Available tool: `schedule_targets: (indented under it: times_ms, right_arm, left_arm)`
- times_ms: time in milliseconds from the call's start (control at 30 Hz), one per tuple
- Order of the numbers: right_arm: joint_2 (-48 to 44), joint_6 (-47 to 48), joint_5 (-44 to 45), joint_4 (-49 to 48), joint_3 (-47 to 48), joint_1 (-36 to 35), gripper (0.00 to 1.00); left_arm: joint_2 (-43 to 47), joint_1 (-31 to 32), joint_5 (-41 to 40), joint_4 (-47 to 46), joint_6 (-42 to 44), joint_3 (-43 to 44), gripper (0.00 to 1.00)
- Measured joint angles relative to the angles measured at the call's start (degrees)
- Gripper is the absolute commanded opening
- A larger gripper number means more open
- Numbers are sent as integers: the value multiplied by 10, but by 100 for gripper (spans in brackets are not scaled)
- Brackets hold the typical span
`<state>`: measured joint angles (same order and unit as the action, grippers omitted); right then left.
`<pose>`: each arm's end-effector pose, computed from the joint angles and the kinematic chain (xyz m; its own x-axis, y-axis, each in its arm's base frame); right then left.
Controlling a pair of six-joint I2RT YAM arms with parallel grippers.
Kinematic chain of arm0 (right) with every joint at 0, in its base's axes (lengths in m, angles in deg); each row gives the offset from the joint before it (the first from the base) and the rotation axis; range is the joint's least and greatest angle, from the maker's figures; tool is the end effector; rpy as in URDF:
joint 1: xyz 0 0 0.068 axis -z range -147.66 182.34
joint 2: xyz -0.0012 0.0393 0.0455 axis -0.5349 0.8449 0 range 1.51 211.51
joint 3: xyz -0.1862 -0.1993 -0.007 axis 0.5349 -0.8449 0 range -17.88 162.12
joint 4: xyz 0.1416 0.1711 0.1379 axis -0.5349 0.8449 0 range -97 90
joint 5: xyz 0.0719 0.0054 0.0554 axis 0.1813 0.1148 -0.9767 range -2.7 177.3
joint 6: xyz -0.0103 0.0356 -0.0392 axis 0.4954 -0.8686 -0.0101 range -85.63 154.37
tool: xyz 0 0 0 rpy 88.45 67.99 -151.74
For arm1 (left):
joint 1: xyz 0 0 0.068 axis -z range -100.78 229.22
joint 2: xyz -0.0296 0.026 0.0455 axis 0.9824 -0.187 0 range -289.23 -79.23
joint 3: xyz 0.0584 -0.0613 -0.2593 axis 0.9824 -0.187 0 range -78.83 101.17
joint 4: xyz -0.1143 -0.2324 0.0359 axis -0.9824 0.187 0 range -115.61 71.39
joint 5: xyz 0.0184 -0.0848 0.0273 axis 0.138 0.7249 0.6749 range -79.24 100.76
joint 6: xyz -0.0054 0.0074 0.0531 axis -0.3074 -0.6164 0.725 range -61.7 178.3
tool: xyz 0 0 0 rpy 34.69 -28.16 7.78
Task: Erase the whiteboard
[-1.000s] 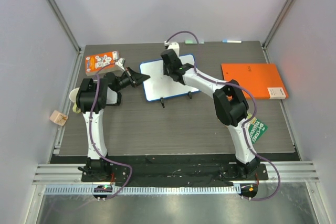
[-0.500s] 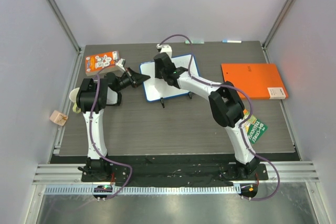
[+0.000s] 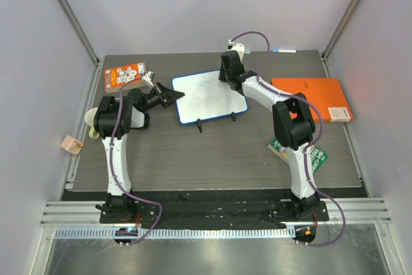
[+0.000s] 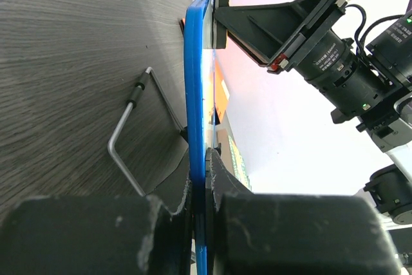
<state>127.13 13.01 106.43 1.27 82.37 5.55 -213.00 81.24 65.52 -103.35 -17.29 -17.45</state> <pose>0.4609 0.2196 0.2177 -0.5269 0.1197 -0.8415 0.0105 0.9909 0.1343 0.4268 -0.0441 0.0976 -0.7835 -0.5316 -0.3216 0.2976 0.1332 -0.9454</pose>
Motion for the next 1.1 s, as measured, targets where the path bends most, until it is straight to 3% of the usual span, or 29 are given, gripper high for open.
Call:
schedule_targets:
  times_ms: [467, 867, 1100]
  right_arm:
    - [-19, 2, 19, -48, -45, -53, 1]
    - [52, 4, -64, -62, 51, -137, 1]
    - [44, -25, -68, -68, 39, -121, 1]
  left_arm:
    - [0, -2, 5, -2, 1, 0, 0]
    - [-3, -2, 5, 10, -1, 0, 0]
    - [-4, -2, 3, 13, -4, 0, 0]
